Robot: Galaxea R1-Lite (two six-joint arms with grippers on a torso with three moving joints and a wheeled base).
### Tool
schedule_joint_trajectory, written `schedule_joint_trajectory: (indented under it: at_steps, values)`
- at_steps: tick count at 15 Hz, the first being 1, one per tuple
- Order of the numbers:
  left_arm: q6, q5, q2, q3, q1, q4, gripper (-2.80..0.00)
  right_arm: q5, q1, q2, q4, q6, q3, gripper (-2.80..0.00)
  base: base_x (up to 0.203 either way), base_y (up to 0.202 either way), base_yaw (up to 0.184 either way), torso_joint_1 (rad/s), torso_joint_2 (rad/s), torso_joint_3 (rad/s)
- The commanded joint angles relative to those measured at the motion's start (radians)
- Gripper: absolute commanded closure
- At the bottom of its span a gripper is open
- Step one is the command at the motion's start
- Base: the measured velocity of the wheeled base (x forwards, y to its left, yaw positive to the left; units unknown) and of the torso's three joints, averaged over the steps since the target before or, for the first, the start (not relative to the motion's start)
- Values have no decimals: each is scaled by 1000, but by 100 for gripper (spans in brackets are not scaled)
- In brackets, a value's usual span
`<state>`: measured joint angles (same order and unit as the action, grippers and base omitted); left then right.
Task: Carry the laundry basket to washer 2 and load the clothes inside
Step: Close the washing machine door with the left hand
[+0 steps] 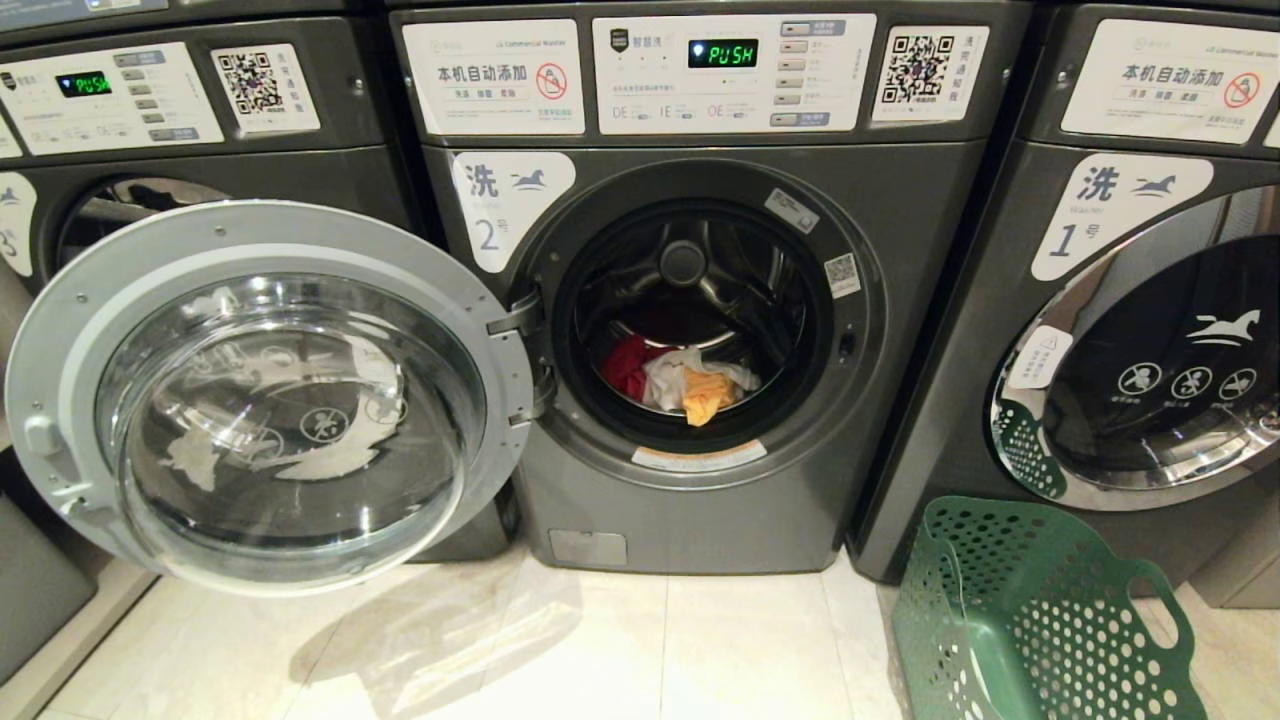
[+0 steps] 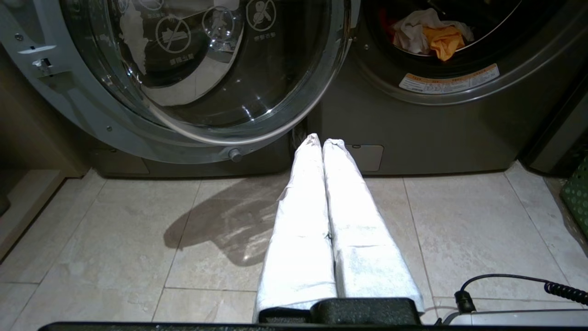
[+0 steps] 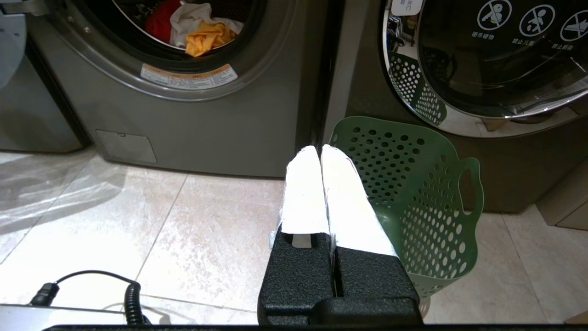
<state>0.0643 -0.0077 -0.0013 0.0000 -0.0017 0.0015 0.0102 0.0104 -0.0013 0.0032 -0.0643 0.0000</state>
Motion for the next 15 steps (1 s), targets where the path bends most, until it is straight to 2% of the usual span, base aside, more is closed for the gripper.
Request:
schedule_joint_trajectory:
  at_steps: [1,7,8,10,12,15]
  values:
    - [1,0,0,0,0,2,0,0,0,1,0,-2,0,0,0,0,0,0,0,0]
    - [7,-11,0,-6,0,-11,0,0,0,1,1,4,0,0,0,0,0,0,0,0]
    - [7,-10,2,-51,0,-9,0,-1,0,1,1,14,0,0,0,0,0,0,0,0]
    - [19,-9,50,-244,0,9,0,0,0,1,0,17,0,0,0,0,0,0,0,0]
    - [41,-3,217,-510,1,34,0,0,1,1,0,14,0,0,0,0,0,0,0,0]
    - [51,21,684,-1029,3,83,0,-1,0,1,0,27,0,0,0,0,0,0,0,0]
